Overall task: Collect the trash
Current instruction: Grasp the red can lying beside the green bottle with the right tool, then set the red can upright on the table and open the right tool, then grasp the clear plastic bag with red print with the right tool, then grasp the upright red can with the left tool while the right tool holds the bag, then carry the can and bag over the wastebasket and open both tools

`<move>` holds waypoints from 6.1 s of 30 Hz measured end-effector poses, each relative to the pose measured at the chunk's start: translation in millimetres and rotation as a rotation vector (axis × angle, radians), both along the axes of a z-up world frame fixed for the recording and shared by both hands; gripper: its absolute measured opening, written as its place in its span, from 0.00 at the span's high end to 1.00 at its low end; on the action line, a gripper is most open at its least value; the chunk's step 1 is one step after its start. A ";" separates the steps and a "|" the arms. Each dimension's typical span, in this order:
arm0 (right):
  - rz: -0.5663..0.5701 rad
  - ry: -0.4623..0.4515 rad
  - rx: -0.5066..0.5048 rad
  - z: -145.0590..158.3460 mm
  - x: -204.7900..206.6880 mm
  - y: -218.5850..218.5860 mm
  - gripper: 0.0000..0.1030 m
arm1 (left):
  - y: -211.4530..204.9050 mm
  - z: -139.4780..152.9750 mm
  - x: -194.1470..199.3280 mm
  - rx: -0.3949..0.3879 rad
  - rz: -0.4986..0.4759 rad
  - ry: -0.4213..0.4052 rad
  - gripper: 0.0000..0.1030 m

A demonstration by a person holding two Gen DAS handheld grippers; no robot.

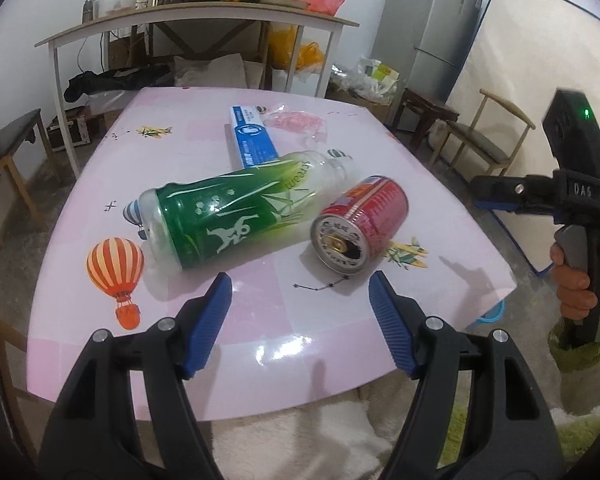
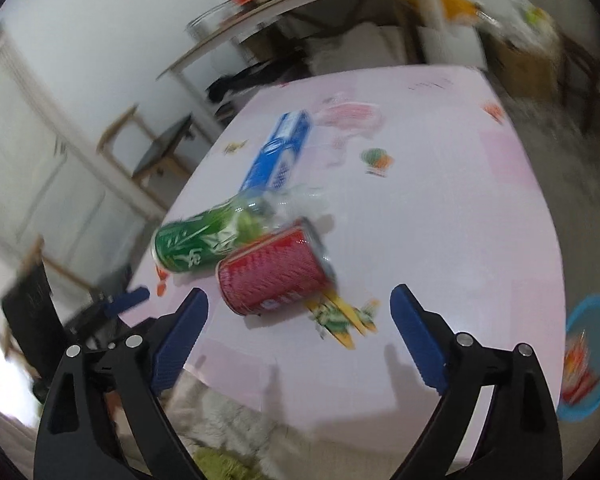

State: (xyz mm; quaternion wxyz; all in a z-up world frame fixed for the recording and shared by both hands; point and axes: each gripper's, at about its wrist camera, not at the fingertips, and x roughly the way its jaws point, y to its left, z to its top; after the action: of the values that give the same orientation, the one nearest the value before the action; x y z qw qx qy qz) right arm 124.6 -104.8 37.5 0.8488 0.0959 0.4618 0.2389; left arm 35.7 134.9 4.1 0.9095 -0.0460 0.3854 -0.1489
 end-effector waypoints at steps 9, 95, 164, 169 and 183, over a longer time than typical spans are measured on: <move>0.236 -0.148 -0.314 -17.3 21.2 93.3 0.08 | 7.6 -13.3 17.7 -0.012 0.047 0.024 0.35; 0.085 0.179 -0.382 -59.6 294.0 19.8 0.71 | -86.8 -17.7 39.6 0.034 -0.264 -0.086 0.20; -1.025 0.100 0.045 -34.1 -159.3 -347.4 0.72 | -364.9 60.1 94.3 -0.093 -0.699 -0.005 0.40; -1.095 0.123 0.066 -48.2 -184.4 -371.5 0.72 | -451.5 33.2 102.2 -0.065 -0.762 0.132 0.40; -1.111 0.214 0.053 -91.9 -195.2 -398.3 0.71 | -439.1 2.6 129.3 -0.053 -0.591 0.176 0.20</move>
State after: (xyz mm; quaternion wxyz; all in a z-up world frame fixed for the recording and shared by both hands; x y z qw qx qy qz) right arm -70.6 -503.2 -54.4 0.7928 0.3694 0.4193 -0.2434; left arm 165.0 -304.3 6.6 0.7883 0.0315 0.4555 -0.4124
